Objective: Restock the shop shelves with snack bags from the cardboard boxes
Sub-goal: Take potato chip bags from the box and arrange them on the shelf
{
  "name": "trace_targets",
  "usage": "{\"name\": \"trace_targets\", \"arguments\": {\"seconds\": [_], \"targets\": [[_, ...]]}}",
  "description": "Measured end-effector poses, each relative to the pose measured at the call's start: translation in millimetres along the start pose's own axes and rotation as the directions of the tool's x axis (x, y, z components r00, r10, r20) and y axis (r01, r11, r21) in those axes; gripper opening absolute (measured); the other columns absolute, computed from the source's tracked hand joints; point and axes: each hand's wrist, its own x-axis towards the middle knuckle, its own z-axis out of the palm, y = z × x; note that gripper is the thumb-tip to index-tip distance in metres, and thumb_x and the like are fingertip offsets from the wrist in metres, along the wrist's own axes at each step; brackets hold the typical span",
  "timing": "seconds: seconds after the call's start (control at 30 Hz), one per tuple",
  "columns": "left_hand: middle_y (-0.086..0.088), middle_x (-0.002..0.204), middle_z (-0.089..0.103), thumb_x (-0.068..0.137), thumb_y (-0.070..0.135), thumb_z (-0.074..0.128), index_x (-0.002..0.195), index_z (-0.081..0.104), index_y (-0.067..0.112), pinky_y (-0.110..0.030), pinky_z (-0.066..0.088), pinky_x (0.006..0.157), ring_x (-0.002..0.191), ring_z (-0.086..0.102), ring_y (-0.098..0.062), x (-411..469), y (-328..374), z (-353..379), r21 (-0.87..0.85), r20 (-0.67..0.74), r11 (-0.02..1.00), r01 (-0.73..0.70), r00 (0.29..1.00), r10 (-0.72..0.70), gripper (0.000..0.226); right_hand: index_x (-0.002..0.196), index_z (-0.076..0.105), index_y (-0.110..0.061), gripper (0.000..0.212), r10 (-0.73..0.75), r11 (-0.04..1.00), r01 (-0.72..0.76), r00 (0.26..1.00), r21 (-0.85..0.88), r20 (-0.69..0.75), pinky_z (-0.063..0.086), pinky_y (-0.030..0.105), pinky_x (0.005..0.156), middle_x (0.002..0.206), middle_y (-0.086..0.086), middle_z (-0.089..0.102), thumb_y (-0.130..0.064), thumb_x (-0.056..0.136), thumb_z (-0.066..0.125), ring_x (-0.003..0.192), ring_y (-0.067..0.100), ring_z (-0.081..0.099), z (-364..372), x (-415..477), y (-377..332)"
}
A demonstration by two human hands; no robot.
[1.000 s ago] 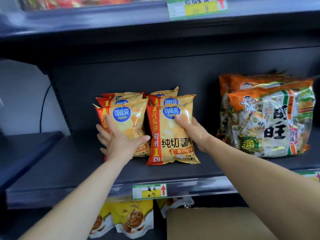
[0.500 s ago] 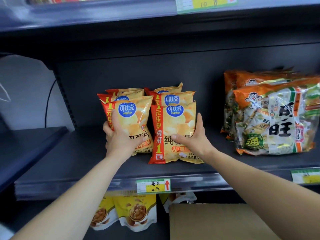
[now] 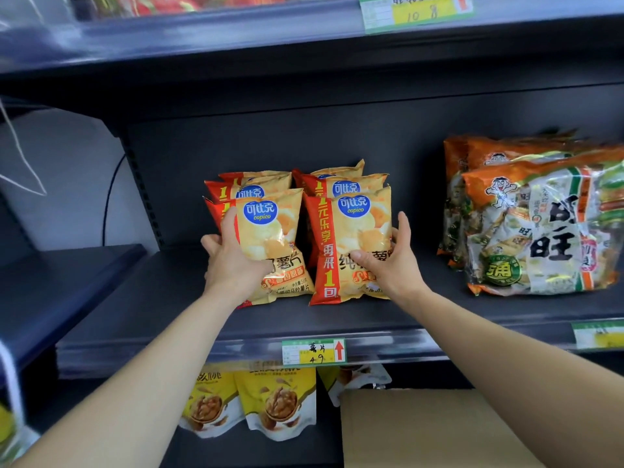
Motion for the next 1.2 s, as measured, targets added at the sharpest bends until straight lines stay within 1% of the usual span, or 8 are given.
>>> {"name": "trace_targets", "arguments": {"seconds": [0.1, 0.17, 0.37, 0.67, 0.83, 0.9, 1.0, 1.2], "targets": [[0.001, 0.118, 0.024, 0.073, 0.011, 0.072, 0.144, 0.008, 0.047, -0.044, 0.049, 0.095, 0.101, 0.054, -0.027, 5, -1, -5, 0.012, 0.031, 1.0, 0.014, 0.999, -0.014, 0.101, 0.148, -0.005, -0.042, 0.122, -0.033, 0.985, 0.031, 0.999, -0.167, -0.013, 0.042, 0.053, 0.103, 0.154, -0.006, 0.025, -0.051, 0.062, 0.082, 0.138, 0.022, 0.034, 3, -7, -1], [-0.001, 0.123, 0.025, 0.075, 0.012, 0.07, 0.145, 0.002, 0.048, -0.041, 0.048, 0.093, 0.111, 0.051, -0.03, 6, -4, -5, 0.004, 0.074, 1.0, 0.018, 0.997, -0.018, 0.103, 0.15, -0.008, -0.03, 0.128, -0.049, 0.93, 0.042, 0.999, -0.365, -0.009, 0.023, 0.054, 0.114, 0.154, -0.002, 0.02, -0.048, 0.063, 0.083, 0.14, 0.021, 0.026, 5, -10, 1], [-0.007, 0.149, 0.011, 0.069, 0.047, 0.079, 0.145, -0.015, 0.046, -0.053, 0.033, 0.108, 0.134, 0.03, -0.035, -1, -5, 8, 0.055, 0.099, 0.998, 0.04, 0.994, -0.046, 0.12, 0.151, -0.008, -0.023, 0.121, -0.06, 0.84, 0.01, 0.995, -0.543, -0.075, 0.022, 0.05, 0.113, 0.153, 0.006, 0.021, -0.044, 0.07, 0.08, 0.14, 0.028, 0.024, 12, -18, 3], [-0.007, 0.137, 0.022, 0.071, 0.027, 0.076, 0.143, -0.007, 0.049, -0.054, 0.041, 0.101, 0.12, 0.045, -0.035, -1, 2, 7, 0.081, 0.061, 0.995, 0.055, 0.996, -0.06, 0.112, 0.151, -0.004, -0.022, 0.112, -0.055, 0.791, -0.034, 0.99, -0.611, -0.126, 0.025, 0.048, 0.111, 0.151, 0.009, 0.022, -0.045, 0.075, 0.075, 0.137, 0.03, 0.025, 15, -32, -4], [-0.01, 0.155, -0.002, 0.073, 0.036, 0.076, 0.146, -0.01, 0.043, -0.054, 0.017, 0.116, 0.14, 0.015, -0.038, -10, 8, 1, 0.151, 0.048, 0.986, 0.07, 0.996, -0.078, 0.114, 0.151, -0.002, -0.021, 0.111, -0.077, 0.77, -0.029, 0.987, -0.637, -0.139, 0.024, 0.047, 0.113, 0.153, 0.008, 0.018, -0.049, 0.075, 0.074, 0.14, 0.029, 0.019, 13, -40, -11], [-0.009, 0.155, -0.001, 0.072, 0.039, 0.077, 0.148, -0.004, 0.036, -0.051, 0.008, 0.118, 0.144, 0.007, -0.034, -19, 14, -1, 0.152, -0.033, 0.988, 0.016, 0.999, -0.011, 0.11, 0.152, 0.002, -0.018, 0.106, -0.131, 0.757, 0.011, 0.982, -0.653, -0.134, 0.022, 0.045, 0.114, 0.154, 0.008, 0.017, -0.046, 0.078, 0.072, 0.142, 0.028, 0.016, 11, -45, -18], [-0.008, 0.147, 0.018, 0.075, 0.035, 0.073, 0.146, 0.016, 0.024, -0.047, 0.017, 0.117, 0.138, 0.021, -0.031, -36, 25, -3, 0.162, -0.139, 0.979, -0.125, 0.979, 0.149, 0.092, 0.15, 0.015, -0.015, 0.091, -0.254, 0.722, 0.11, 0.961, -0.683, -0.114, 0.022, 0.043, 0.114, 0.152, 0.005, 0.024, -0.042, 0.082, 0.07, 0.142, 0.024, 0.019, 6, -54, -27], [-0.003, 0.138, 0.033, 0.087, 0.025, 0.063, 0.134, 0.042, 0.017, -0.04, 0.029, 0.113, 0.131, 0.035, -0.023, -76, 68, 5, 0.114, 0.0, 0.934, -0.339, 0.94, 0.341, 0.052, 0.14, 0.04, -0.013, 0.064, -0.406, 0.606, 0.259, 0.914, -0.752, -0.013, 0.021, 0.037, 0.112, 0.145, 0.002, 0.038, -0.037, 0.086, 0.065, 0.139, 0.019, 0.028, -17, -70, -37]]}}
